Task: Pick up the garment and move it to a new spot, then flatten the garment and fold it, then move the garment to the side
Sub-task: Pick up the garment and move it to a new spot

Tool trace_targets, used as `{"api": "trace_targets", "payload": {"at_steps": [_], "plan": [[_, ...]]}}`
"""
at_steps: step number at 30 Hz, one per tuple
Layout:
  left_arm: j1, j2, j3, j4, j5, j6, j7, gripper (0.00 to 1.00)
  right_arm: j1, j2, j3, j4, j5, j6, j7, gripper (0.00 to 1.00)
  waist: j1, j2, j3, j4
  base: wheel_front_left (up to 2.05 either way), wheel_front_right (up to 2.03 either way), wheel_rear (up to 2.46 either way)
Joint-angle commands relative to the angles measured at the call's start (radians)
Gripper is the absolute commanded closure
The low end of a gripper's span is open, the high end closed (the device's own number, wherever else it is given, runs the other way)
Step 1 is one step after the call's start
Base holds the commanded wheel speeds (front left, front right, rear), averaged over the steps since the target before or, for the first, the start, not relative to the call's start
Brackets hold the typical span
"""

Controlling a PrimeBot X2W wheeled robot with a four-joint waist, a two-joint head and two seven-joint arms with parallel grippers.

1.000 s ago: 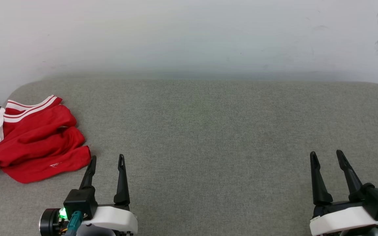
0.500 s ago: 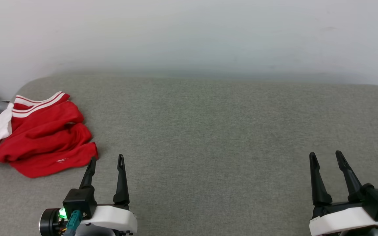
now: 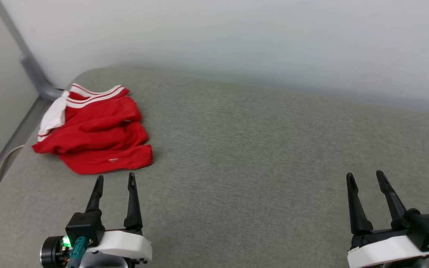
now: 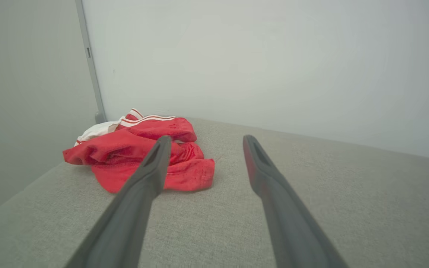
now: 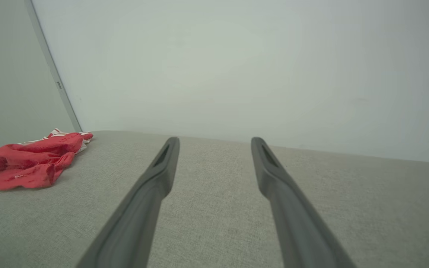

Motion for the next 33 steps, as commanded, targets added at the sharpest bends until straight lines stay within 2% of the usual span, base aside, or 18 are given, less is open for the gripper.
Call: {"api": "trace_targets", "payload": {"at_steps": [1, 10, 19, 27, 33], "plan": [[0.007, 0.001, 0.005, 0.001, 0.000, 0.000, -0.003, 0.00, 0.008, 0.002, 0.001, -0.005, -0.003, -0.001, -0.002, 0.00, 0.0000, 0.0000, 0.001, 0.042, 0.00, 0.00, 0.00], [0.013, 0.001, 0.031, 0.007, -0.014, -0.005, -0.003, 0.00, 0.012, 0.002, 0.012, -0.006, 0.001, -0.001, -0.002, 0.00, 0.0000, 0.0000, -0.004, 0.147, 0.00, 0.00, 0.00], [0.019, 0.001, 0.041, 0.012, -0.020, -0.006, -0.003, 0.00, 0.014, 0.001, 0.015, -0.003, 0.002, -0.001, -0.002, 0.00, 0.0000, 0.0000, -0.007, 0.221, 0.00, 0.00, 0.00], [0.020, 0.001, 0.047, 0.017, -0.020, -0.008, -0.003, 0.00, 0.014, 0.001, 0.020, 0.002, 0.003, -0.001, -0.002, 0.00, 0.0000, 0.0000, -0.008, 0.246, 0.00, 0.00, 0.00], [-0.011, 0.001, 0.059, 0.019, -0.027, -0.019, -0.003, 0.00, -0.004, 0.001, 0.025, -0.003, -0.010, -0.001, -0.002, 0.00, 0.0000, 0.0000, 0.011, 0.234, 0.00, 0.00, 0.00]]}}
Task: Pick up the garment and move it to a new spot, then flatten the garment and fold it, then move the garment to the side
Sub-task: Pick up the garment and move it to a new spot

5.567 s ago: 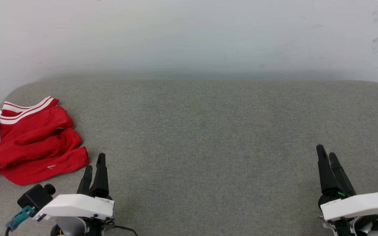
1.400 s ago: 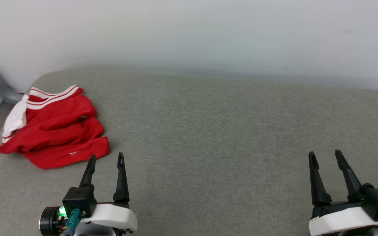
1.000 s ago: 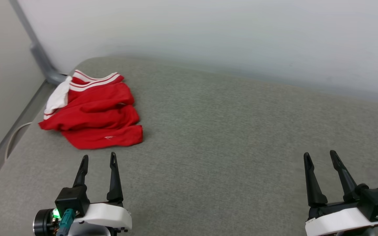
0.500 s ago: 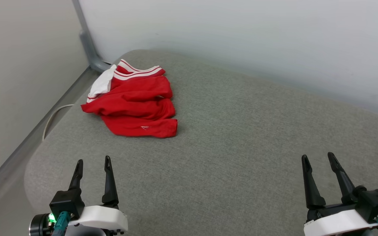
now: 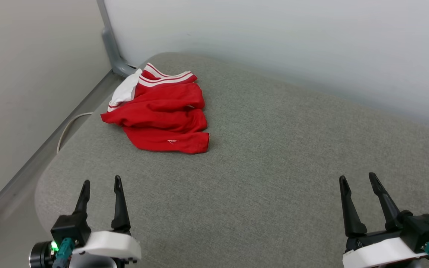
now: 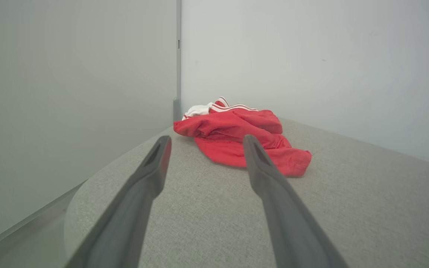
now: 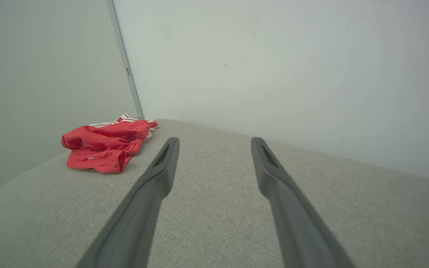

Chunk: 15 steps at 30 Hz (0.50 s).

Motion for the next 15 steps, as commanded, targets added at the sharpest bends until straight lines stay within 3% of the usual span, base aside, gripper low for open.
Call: {"api": "trace_targets", "payload": {"at_steps": [1, 7, 15], "plan": [[-0.032, 0.001, 0.005, -0.001, 0.003, -0.012, -0.003, 0.00, -0.017, 0.001, -0.001, -0.006, -0.010, -0.001, -0.002, 0.00, 0.0000, 0.0000, 0.013, -0.010, 0.00, 0.00, 0.00], [-0.154, 0.006, 0.077, 0.009, 0.012, -0.067, -0.003, 0.00, -0.049, 0.001, 0.001, -0.026, -0.046, -0.001, -0.002, 0.00, 0.0000, 0.0000, 0.082, -0.058, 0.00, 0.00, 0.00], [-0.399, 0.056, 0.195, 0.042, 0.001, -0.130, -0.003, 0.00, -0.109, 0.001, -0.011, -0.080, -0.108, -0.001, -0.002, 0.00, 0.0000, 0.0000, 0.218, -0.125, 0.00, 0.00, 0.00]]}}
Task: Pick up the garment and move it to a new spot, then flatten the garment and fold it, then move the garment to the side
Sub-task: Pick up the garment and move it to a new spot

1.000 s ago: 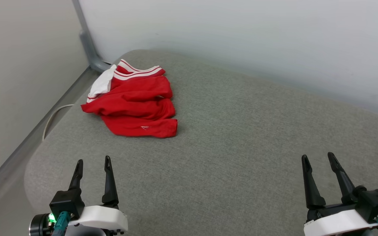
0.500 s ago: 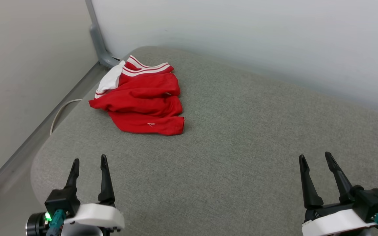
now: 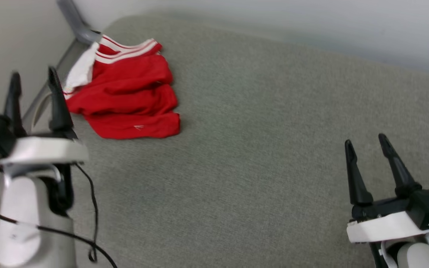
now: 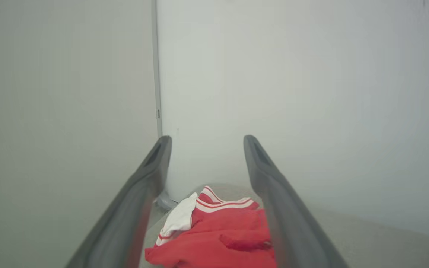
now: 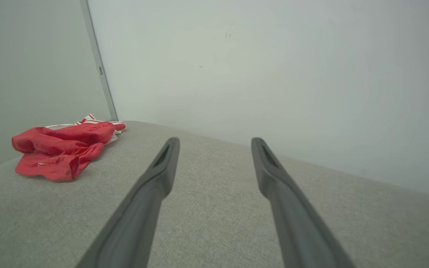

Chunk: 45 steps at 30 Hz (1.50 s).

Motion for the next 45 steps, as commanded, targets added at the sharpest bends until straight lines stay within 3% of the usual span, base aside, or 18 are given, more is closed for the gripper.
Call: {"api": "trace_targets", "payload": {"at_steps": [1, 9, 12, 16, 26, 37, 43, 44, 45], "plan": [[-0.036, 0.012, 0.007, 0.009, -0.003, -0.008, -0.003, 0.00, -0.020, 0.001, -0.003, -0.008, -0.006, -0.001, -0.002, 0.00, -0.0001, 0.0000, 0.067, -0.044, 0.00, 0.00, 0.00], [-0.308, 0.129, 0.024, 0.161, -0.051, -0.058, 0.001, 0.00, -0.090, 0.001, -0.009, -0.087, -0.065, -0.001, -0.002, 0.00, -0.0001, 0.0000, 0.215, -0.093, 0.00, 0.00, 0.00], [-0.394, 0.178, 0.000, 0.238, -0.090, -0.068, 0.051, 0.00, -0.106, 0.001, -0.014, -0.115, -0.084, -0.001, -0.002, 0.00, -0.0001, 0.0000, 0.256, -0.101, 0.00, 0.00, 0.00], [-0.486, 0.230, -0.052, 0.327, -0.173, -0.073, 0.170, 0.00, -0.122, 0.001, -0.018, -0.144, -0.103, -0.001, -0.002, 0.00, -0.0001, 0.0000, 0.301, -0.109, 0.00, 0.00, 0.00], [-0.583, 0.371, -0.207, 0.502, -0.448, -0.074, 0.604, 0.00, -0.155, -0.003, -0.012, -0.198, -0.129, -0.001, -0.002, 0.00, -0.0001, 0.0000, 0.380, -0.136, 0.00, 0.00, 0.00], [-0.606, 0.441, -0.290, 0.665, -0.590, -0.073, 0.956, 0.00, -0.170, -0.013, -0.013, -0.223, -0.135, -0.001, -0.002, 0.00, -0.0001, 0.0000, 0.439, -0.164, 0.00, 0.00, 0.00], [-0.586, 0.421, -0.355, 0.726, -0.604, -0.073, 1.020, 0.00, -0.171, -0.012, -0.014, -0.224, -0.131, -0.001, -0.002, 0.00, -0.0001, 0.0000, 0.453, -0.173, 0.00, 0.00, 0.00], [-0.584, 0.419, -0.365, 0.732, -0.602, -0.073, 1.020, 0.31, -0.171, -0.011, -0.013, -0.223, -0.130, -0.001, -0.002, 0.00, -0.0001, 0.0000, 0.452, -0.174, 0.00, 0.00, 0.00], [-0.583, 0.420, -0.373, 0.736, -0.600, -0.073, 1.012, 0.95, -0.171, -0.011, -0.011, -0.221, -0.129, -0.001, -0.002, 0.00, -0.0001, 0.0000, 0.451, -0.175, 0.00, 0.00, 0.00]]}}
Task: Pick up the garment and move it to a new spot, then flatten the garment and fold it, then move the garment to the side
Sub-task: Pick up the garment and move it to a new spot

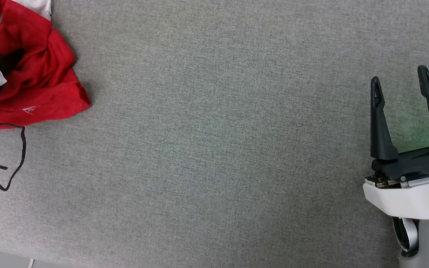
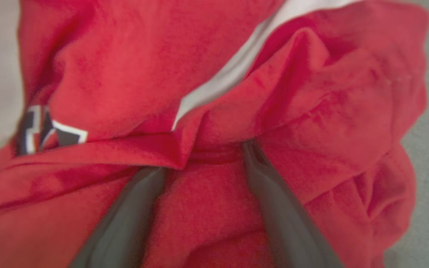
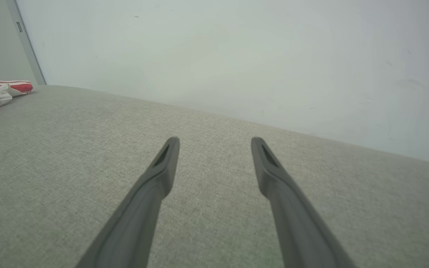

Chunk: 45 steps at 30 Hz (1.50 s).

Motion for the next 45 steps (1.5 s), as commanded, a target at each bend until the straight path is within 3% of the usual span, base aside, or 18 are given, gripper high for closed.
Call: {"api": "trace_targets", "payload": {"at_steps": [1, 10, 15, 17, 23, 29, 37, 40, 41, 43, 45], "plan": [[0.051, -0.037, -0.035, 0.040, 0.008, 0.000, 0.006, 1.00, -0.012, -0.001, 0.003, 0.000, 0.005, -0.001, -0.002, 0.00, 0.0001, 0.0000, -0.004, -0.002, 0.00, 0.00, 0.00], [-0.031, 0.043, -0.148, -0.072, 0.036, 0.000, -0.191, 1.00, 0.016, 0.004, 0.006, 0.035, 0.030, -0.001, -0.002, 0.00, 0.0001, 0.0000, -0.105, 0.008, 0.00, 0.00, 0.00], [-0.045, 0.076, -0.267, -0.174, 0.012, 0.000, -0.260, 1.00, 0.041, 0.009, 0.006, 0.062, 0.047, -0.001, -0.002, 0.00, 0.0001, 0.0000, -0.195, 0.013, 0.00, 0.00, 0.00], [-0.067, 0.108, -0.372, -0.272, -0.002, 0.000, -0.302, 1.00, 0.061, 0.010, 0.006, 0.079, 0.073, -0.001, -0.002, 0.00, 0.0001, 0.0000, -0.256, 0.011, 0.00, 0.00, 0.00], [-0.113, 0.107, -0.513, -0.427, 0.000, 0.000, -0.325, 1.00, 0.086, 0.011, -0.008, 0.097, 0.117, -0.001, -0.002, 0.00, 0.0001, 0.0000, -0.323, -0.013, 0.00, 0.00, 0.00], [-0.140, 0.062, -0.605, -0.535, 0.023, 0.000, -0.324, 1.00, 0.090, 0.011, -0.025, 0.101, 0.145, -0.001, -0.002, 0.00, 0.0001, 0.0000, -0.354, -0.061, 0.00, 0.00, 0.00], [-0.165, -0.080, -0.780, -0.647, 0.047, 0.000, -0.355, 1.00, 0.072, 0.011, -0.049, 0.108, 0.190, -0.001, -0.002, 0.00, 0.0001, 0.0000, -0.355, -0.178, 0.00, 0.00, 0.00], [-0.171, -0.149, -0.855, -0.655, 0.051, 0.000, -0.374, 1.00, 0.071, 0.011, -0.056, 0.110, 0.207, -0.001, -0.002, 0.00, 0.0001, 0.0000, -0.347, -0.214, 0.00, 0.00, 0.00], [-0.171, -0.149, -0.855, -0.655, 0.051, 0.000, -0.374, 1.00, 0.071, 0.011, -0.056, 0.110, 0.207, -0.001, -0.002, 0.00, 0.0001, 0.0000, -0.347, -0.214, 0.00, 0.00, 0.00], [-0.164, -0.209, -0.930, -0.654, 0.034, 0.000, -0.403, 1.00, 0.069, 0.011, -0.069, 0.110, 0.220, -0.001, -0.002, 0.00, 0.0001, 0.0000, -0.338, -0.246, 0.00, 0.00, 0.00], [-0.163, -0.227, -0.958, -0.650, 0.026, 0.000, -0.410, 1.00, 0.069, 0.011, -0.075, 0.110, 0.221, -0.001, -0.002, 0.00, 0.0001, 0.0000, -0.334, -0.255, 0.00, 0.00, 0.00]]}}
